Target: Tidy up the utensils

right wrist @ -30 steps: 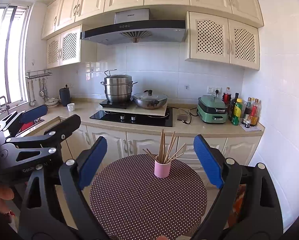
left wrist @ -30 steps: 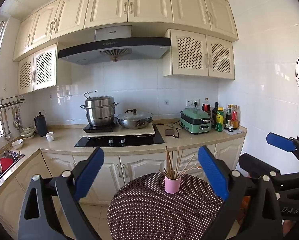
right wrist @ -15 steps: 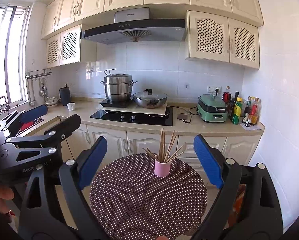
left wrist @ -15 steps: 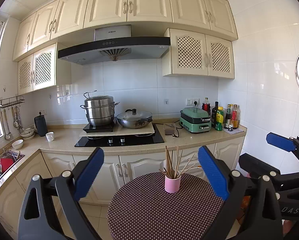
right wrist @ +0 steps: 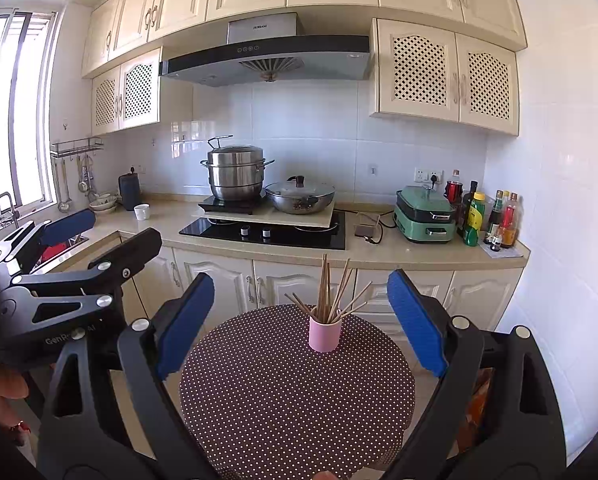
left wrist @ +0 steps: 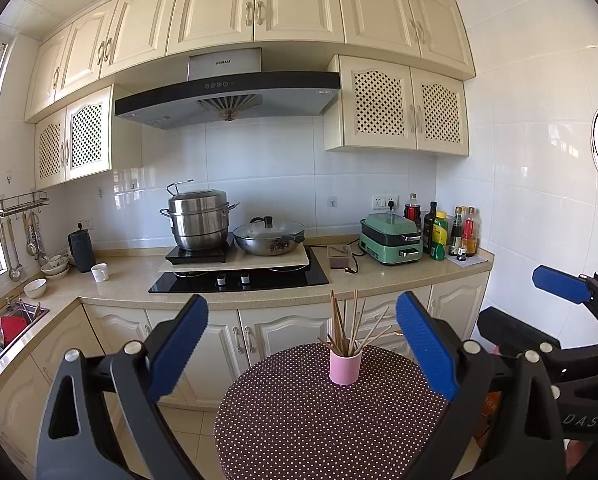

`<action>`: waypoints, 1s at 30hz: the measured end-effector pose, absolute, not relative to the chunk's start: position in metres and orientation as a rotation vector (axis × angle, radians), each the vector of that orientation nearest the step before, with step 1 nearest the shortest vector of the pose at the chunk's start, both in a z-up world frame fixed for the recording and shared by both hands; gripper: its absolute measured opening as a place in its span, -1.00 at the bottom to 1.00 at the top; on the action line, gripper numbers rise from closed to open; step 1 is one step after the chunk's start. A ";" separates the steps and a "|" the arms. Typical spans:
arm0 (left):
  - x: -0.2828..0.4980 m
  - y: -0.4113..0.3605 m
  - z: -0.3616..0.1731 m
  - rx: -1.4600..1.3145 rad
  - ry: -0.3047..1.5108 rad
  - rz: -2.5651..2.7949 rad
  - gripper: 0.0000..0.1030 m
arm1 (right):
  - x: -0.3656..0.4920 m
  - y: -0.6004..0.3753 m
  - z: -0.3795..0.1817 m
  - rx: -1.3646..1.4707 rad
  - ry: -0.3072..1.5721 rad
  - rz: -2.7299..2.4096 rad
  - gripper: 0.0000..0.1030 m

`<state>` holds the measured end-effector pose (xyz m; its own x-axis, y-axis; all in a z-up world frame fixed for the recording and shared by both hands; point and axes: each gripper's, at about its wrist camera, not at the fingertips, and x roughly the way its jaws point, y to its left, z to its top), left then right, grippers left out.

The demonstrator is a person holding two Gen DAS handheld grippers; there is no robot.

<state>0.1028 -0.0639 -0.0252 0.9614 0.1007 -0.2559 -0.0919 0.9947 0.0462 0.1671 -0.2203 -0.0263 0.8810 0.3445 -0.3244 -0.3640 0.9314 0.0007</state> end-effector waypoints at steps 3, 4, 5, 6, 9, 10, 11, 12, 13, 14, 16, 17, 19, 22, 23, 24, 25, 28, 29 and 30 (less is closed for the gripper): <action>0.102 -0.064 -0.026 0.035 0.261 0.097 0.81 | 0.168 -0.220 -0.026 -0.060 0.327 0.370 0.69; 0.103 -0.064 -0.026 0.034 0.261 0.097 0.81 | 0.167 -0.221 -0.026 -0.060 0.327 0.370 0.69; 0.102 -0.064 -0.026 0.034 0.261 0.098 0.81 | 0.167 -0.220 -0.026 -0.059 0.327 0.370 0.69; 0.102 -0.064 -0.026 0.034 0.261 0.098 0.81 | 0.167 -0.220 -0.026 -0.060 0.326 0.370 0.69; 0.103 -0.064 -0.026 0.035 0.261 0.097 0.81 | 0.168 -0.220 -0.026 -0.059 0.328 0.370 0.69; 0.103 -0.064 -0.026 0.034 0.262 0.097 0.81 | 0.167 -0.220 -0.026 -0.060 0.327 0.370 0.69; 0.103 -0.064 -0.026 0.034 0.262 0.097 0.81 | 0.167 -0.220 -0.026 -0.060 0.327 0.370 0.69; 0.102 -0.064 -0.026 0.034 0.262 0.098 0.81 | 0.168 -0.220 -0.026 -0.060 0.327 0.370 0.69; 0.103 -0.063 -0.026 0.034 0.263 0.097 0.81 | 0.167 -0.221 -0.025 -0.060 0.327 0.371 0.69; 0.103 -0.063 -0.026 0.034 0.264 0.096 0.81 | 0.167 -0.220 -0.026 -0.060 0.327 0.370 0.69; 0.104 -0.063 -0.027 0.034 0.264 0.096 0.81 | 0.168 -0.221 -0.025 -0.059 0.327 0.371 0.69; 0.105 -0.062 -0.028 0.035 0.265 0.096 0.81 | 0.168 -0.221 -0.025 -0.059 0.328 0.371 0.69; 0.105 -0.062 -0.028 0.036 0.266 0.096 0.81 | 0.168 -0.220 -0.027 -0.057 0.330 0.371 0.69; 0.104 -0.062 -0.028 0.032 0.266 0.095 0.81 | 0.169 -0.220 -0.029 -0.057 0.331 0.370 0.69; 0.105 -0.062 -0.028 0.033 0.267 0.095 0.81 | 0.169 -0.220 -0.029 -0.057 0.332 0.369 0.69; 0.105 -0.062 -0.028 0.032 0.267 0.095 0.81 | 0.169 -0.220 -0.029 -0.057 0.331 0.369 0.69; 0.106 -0.061 -0.029 0.033 0.267 0.094 0.81 | 0.169 -0.220 -0.029 -0.056 0.331 0.370 0.69; 0.106 -0.061 -0.029 0.033 0.267 0.095 0.81 | 0.169 -0.220 -0.029 -0.056 0.332 0.370 0.69; 0.106 -0.061 -0.029 0.033 0.268 0.094 0.81 | 0.169 -0.220 -0.028 -0.057 0.332 0.370 0.69; 0.105 -0.060 -0.029 0.032 0.268 0.094 0.81 | 0.169 -0.220 -0.029 -0.056 0.333 0.369 0.69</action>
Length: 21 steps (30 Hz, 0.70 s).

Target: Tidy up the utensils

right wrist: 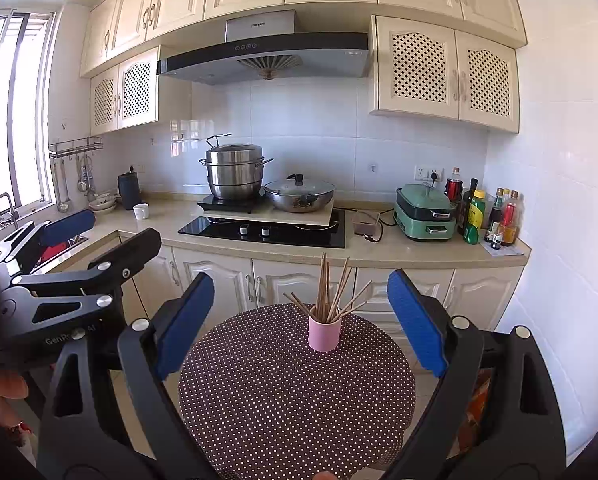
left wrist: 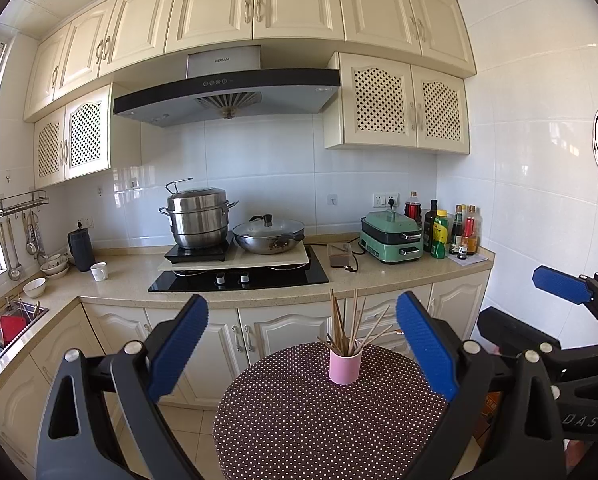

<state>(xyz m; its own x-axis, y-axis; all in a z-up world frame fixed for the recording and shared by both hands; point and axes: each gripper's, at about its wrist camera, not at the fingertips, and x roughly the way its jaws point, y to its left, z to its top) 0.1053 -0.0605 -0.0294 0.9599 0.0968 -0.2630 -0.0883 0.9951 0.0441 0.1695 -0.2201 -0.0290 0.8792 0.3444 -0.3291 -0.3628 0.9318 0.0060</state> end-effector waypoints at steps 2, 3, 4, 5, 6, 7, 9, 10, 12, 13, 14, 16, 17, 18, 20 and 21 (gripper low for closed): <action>0.106 -0.060 -0.029 0.031 0.268 0.094 0.81 | 0.169 -0.220 -0.030 -0.056 0.333 0.368 0.69; 0.107 -0.059 -0.029 0.031 0.269 0.093 0.81 | 0.170 -0.220 -0.030 -0.055 0.333 0.369 0.69; 0.107 -0.060 -0.029 0.032 0.268 0.093 0.81 | 0.170 -0.220 -0.030 -0.056 0.334 0.369 0.69; 0.107 -0.060 -0.029 0.032 0.269 0.093 0.81 | 0.169 -0.220 -0.030 -0.056 0.333 0.369 0.69; 0.107 -0.060 -0.029 0.032 0.269 0.093 0.81 | 0.170 -0.220 -0.029 -0.057 0.333 0.368 0.69; 0.107 -0.060 -0.029 0.032 0.269 0.093 0.81 | 0.170 -0.220 -0.029 -0.057 0.334 0.368 0.69; 0.108 -0.060 -0.029 0.032 0.271 0.091 0.81 | 0.171 -0.220 -0.030 -0.055 0.336 0.366 0.69; 0.108 -0.060 -0.030 0.032 0.272 0.091 0.81 | 0.171 -0.220 -0.031 -0.055 0.336 0.366 0.69; 0.110 -0.060 -0.031 0.033 0.273 0.091 0.81 | 0.171 -0.221 -0.031 -0.054 0.337 0.366 0.69; 0.109 -0.060 -0.031 0.032 0.273 0.090 0.81 | 0.171 -0.221 -0.031 -0.054 0.338 0.365 0.69; 0.109 -0.059 -0.031 0.031 0.274 0.090 0.81 | 0.171 -0.221 -0.031 -0.053 0.339 0.365 0.69; 0.110 -0.059 -0.032 0.031 0.275 0.089 0.81 | 0.171 -0.221 -0.032 -0.054 0.339 0.365 0.69; 0.110 -0.058 -0.032 0.030 0.275 0.089 0.81 | 0.171 -0.222 -0.032 -0.054 0.339 0.364 0.69; 0.110 -0.058 -0.032 0.030 0.275 0.088 0.81 | 0.172 -0.222 -0.032 -0.053 0.340 0.365 0.69; 0.111 -0.057 -0.034 0.031 0.276 0.088 0.81 | 0.172 -0.222 -0.032 -0.052 0.341 0.365 0.69; 0.111 -0.057 -0.034 0.031 0.277 0.088 0.81 | 0.172 -0.222 -0.033 -0.052 0.341 0.365 0.69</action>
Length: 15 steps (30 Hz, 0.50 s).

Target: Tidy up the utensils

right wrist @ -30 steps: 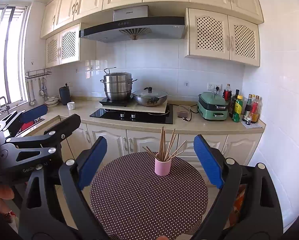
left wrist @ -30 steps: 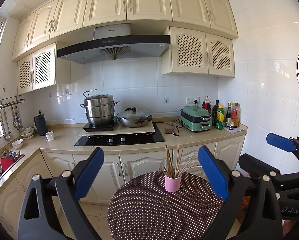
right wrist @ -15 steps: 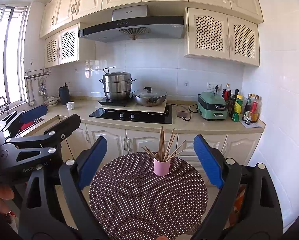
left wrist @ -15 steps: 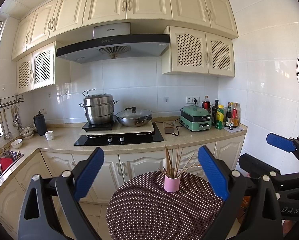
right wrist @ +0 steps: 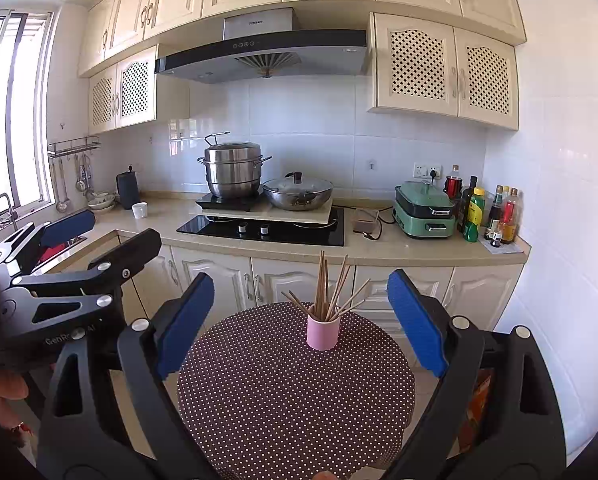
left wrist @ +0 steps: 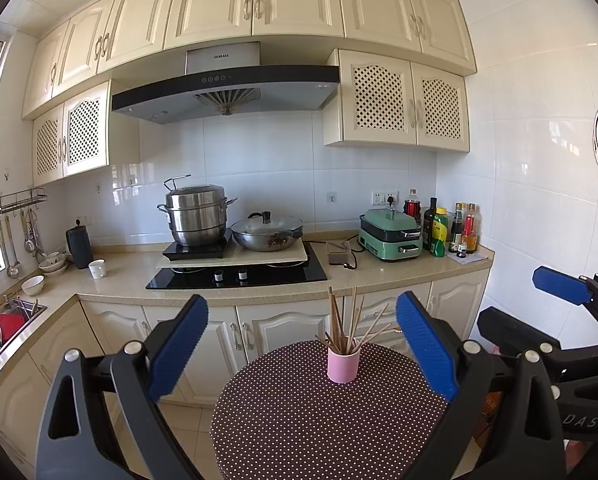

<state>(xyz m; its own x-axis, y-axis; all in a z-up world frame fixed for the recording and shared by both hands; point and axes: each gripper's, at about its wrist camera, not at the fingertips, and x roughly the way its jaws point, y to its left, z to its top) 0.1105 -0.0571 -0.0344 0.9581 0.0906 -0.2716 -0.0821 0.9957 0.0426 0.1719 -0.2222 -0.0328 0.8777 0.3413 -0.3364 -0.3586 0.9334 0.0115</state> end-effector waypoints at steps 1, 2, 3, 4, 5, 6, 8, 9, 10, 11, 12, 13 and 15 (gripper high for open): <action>0.111 -0.057 -0.034 0.030 0.277 0.087 0.81 | 0.172 -0.222 -0.033 -0.051 0.341 0.365 0.70; 0.111 -0.057 -0.034 0.029 0.277 0.086 0.81 | 0.171 -0.222 -0.033 -0.050 0.341 0.365 0.70; 0.112 -0.057 -0.035 0.028 0.278 0.086 0.81 | 0.171 -0.222 -0.033 -0.050 0.340 0.365 0.70; 0.111 -0.056 -0.036 0.029 0.278 0.087 0.81 | 0.171 -0.223 -0.034 -0.050 0.341 0.366 0.70; 0.112 -0.056 -0.037 0.029 0.278 0.087 0.81 | 0.172 -0.223 -0.034 -0.050 0.341 0.365 0.70; 0.114 -0.055 -0.035 0.030 0.279 0.087 0.81 | 0.172 -0.223 -0.033 -0.051 0.340 0.365 0.70; 0.114 -0.055 -0.037 0.030 0.280 0.087 0.81 | 0.172 -0.223 -0.035 -0.050 0.342 0.364 0.70; 0.114 -0.054 -0.037 0.030 0.281 0.086 0.81 | 0.173 -0.223 -0.034 -0.050 0.342 0.364 0.70; 0.115 -0.055 -0.037 0.030 0.281 0.087 0.81 | 0.173 -0.223 -0.034 -0.050 0.343 0.364 0.70; 0.116 -0.055 -0.037 0.031 0.283 0.086 0.81 | 0.174 -0.223 -0.034 -0.050 0.344 0.363 0.70; 0.115 -0.054 -0.038 0.032 0.283 0.087 0.81 | 0.175 -0.223 -0.035 -0.049 0.345 0.363 0.70; 0.116 -0.054 -0.038 0.033 0.283 0.087 0.81 | 0.175 -0.223 -0.035 -0.049 0.346 0.362 0.70; 0.117 -0.054 -0.038 0.034 0.286 0.087 0.81 | 0.177 -0.222 -0.036 -0.048 0.350 0.360 0.70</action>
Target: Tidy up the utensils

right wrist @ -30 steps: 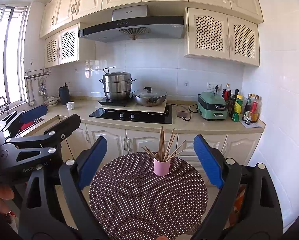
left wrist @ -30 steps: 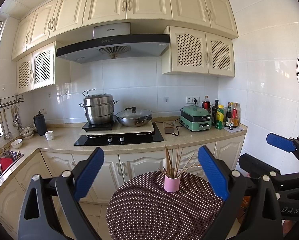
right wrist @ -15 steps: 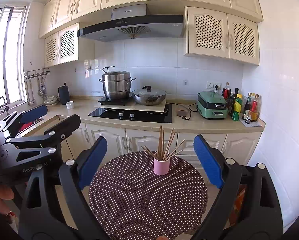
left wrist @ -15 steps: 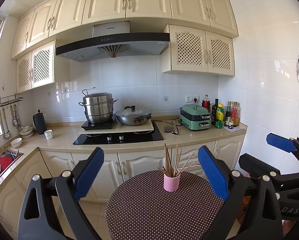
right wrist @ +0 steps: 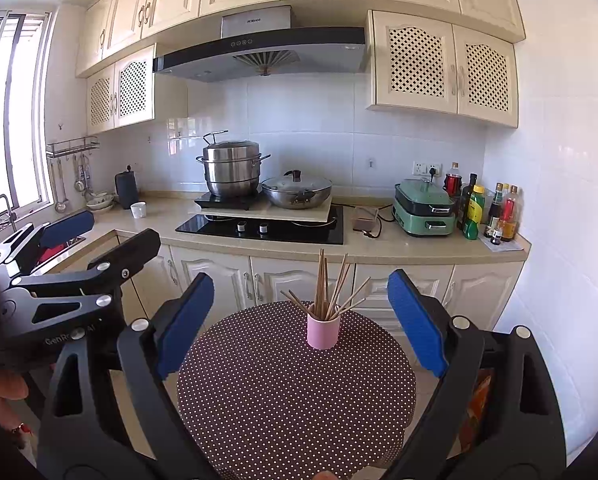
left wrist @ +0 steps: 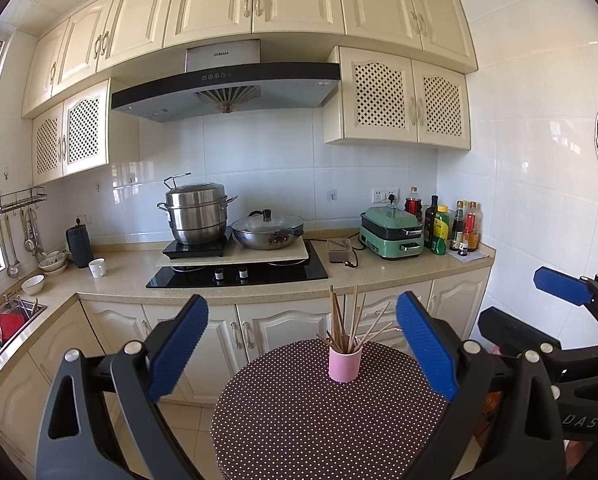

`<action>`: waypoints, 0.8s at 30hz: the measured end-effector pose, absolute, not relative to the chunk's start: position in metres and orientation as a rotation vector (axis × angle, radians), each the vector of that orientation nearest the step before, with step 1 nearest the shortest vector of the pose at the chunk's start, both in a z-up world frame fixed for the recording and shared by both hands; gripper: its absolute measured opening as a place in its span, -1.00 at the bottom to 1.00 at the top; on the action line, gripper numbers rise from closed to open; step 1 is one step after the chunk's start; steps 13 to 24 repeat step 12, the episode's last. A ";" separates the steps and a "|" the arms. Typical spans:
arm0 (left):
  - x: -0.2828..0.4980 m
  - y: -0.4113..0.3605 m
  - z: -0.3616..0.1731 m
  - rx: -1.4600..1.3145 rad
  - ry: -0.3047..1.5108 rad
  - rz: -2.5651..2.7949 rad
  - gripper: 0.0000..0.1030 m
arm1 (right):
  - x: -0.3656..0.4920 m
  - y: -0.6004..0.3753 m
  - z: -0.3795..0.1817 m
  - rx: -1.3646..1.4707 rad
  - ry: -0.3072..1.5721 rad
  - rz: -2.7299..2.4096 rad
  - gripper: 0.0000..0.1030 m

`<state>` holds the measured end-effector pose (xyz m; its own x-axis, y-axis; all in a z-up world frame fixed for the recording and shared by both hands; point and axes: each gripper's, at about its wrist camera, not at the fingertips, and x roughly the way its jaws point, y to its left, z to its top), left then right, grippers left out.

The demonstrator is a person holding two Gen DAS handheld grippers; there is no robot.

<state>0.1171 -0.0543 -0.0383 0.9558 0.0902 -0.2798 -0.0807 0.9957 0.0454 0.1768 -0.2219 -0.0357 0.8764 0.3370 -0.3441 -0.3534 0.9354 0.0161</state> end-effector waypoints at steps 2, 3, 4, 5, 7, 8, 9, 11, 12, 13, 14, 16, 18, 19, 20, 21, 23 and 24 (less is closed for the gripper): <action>0.119 -0.053 -0.039 0.031 0.289 0.084 0.81 | 0.178 -0.221 -0.036 -0.048 0.352 0.359 0.70; 0.120 -0.053 -0.040 0.029 0.292 0.082 0.81 | 0.178 -0.221 -0.036 -0.047 0.353 0.358 0.70; 0.121 -0.051 -0.040 0.028 0.295 0.080 0.81 | 0.179 -0.220 -0.037 -0.047 0.355 0.357 0.70; 0.122 -0.051 -0.041 0.027 0.298 0.079 0.81 | 0.180 -0.220 -0.037 -0.047 0.357 0.356 0.70; 0.125 -0.049 -0.042 0.025 0.306 0.076 0.81 | 0.181 -0.218 -0.038 -0.047 0.363 0.354 0.70; 0.127 -0.048 -0.042 0.024 0.310 0.074 0.81 | 0.182 -0.217 -0.038 -0.047 0.366 0.353 0.70; 0.129 -0.047 -0.043 0.022 0.315 0.071 0.81 | 0.183 -0.215 -0.038 -0.046 0.369 0.351 0.71; 0.133 -0.044 -0.046 0.014 0.335 0.064 0.81 | 0.185 -0.214 -0.040 -0.045 0.377 0.347 0.72; 0.135 -0.043 -0.048 0.010 0.348 0.060 0.81 | 0.185 -0.213 -0.041 -0.045 0.382 0.346 0.72; 0.135 -0.043 -0.048 0.010 0.348 0.060 0.81 | 0.185 -0.213 -0.041 -0.045 0.382 0.346 0.72; 0.135 -0.043 -0.048 0.010 0.348 0.060 0.81 | 0.185 -0.213 -0.041 -0.045 0.382 0.346 0.72; 0.135 -0.043 -0.048 0.010 0.348 0.060 0.81 | 0.185 -0.213 -0.041 -0.045 0.382 0.346 0.72; 0.135 -0.043 -0.048 0.010 0.348 0.060 0.81 | 0.185 -0.213 -0.041 -0.045 0.382 0.346 0.72; 0.135 -0.043 -0.048 0.010 0.348 0.060 0.81 | 0.185 -0.213 -0.041 -0.045 0.382 0.346 0.72; 0.135 -0.043 -0.048 0.010 0.348 0.060 0.81 | 0.185 -0.213 -0.041 -0.045 0.382 0.346 0.72; 0.135 -0.043 -0.048 0.010 0.348 0.060 0.81 | 0.185 -0.213 -0.041 -0.045 0.382 0.346 0.72; 0.135 -0.043 -0.048 0.010 0.348 0.060 0.81 | 0.185 -0.213 -0.041 -0.045 0.382 0.346 0.72; 0.135 -0.043 -0.048 0.010 0.348 0.060 0.81 | 0.185 -0.213 -0.041 -0.045 0.382 0.346 0.72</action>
